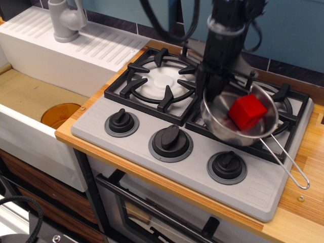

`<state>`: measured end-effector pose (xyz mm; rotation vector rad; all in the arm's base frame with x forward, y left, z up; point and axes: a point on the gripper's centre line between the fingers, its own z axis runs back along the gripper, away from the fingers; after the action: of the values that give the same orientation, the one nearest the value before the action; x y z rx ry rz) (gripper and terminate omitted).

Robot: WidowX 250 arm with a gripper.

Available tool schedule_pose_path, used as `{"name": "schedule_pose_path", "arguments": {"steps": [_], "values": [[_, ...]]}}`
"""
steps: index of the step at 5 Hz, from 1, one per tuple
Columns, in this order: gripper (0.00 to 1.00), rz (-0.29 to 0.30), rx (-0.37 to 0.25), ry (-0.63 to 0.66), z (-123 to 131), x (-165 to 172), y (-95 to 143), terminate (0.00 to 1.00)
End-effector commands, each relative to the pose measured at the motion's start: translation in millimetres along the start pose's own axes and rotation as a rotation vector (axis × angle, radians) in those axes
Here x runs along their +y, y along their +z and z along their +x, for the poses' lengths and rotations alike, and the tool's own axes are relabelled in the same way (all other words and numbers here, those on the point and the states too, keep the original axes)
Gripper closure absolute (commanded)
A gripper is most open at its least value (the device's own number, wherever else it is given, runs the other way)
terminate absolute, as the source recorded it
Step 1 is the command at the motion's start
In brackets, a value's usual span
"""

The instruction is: Put redcube in pan and put pan on stove

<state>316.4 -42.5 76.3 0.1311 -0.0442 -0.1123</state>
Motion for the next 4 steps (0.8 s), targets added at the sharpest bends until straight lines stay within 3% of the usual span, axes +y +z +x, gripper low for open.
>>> {"name": "schedule_pose_path", "arguments": {"steps": [1,4], "values": [[1.00,0.001,-0.061,-0.028,18.0,18.0,47.1,0.00],[1.00,0.011,-0.051,-0.089,33.7,66.0,54.8,0.00]]}}
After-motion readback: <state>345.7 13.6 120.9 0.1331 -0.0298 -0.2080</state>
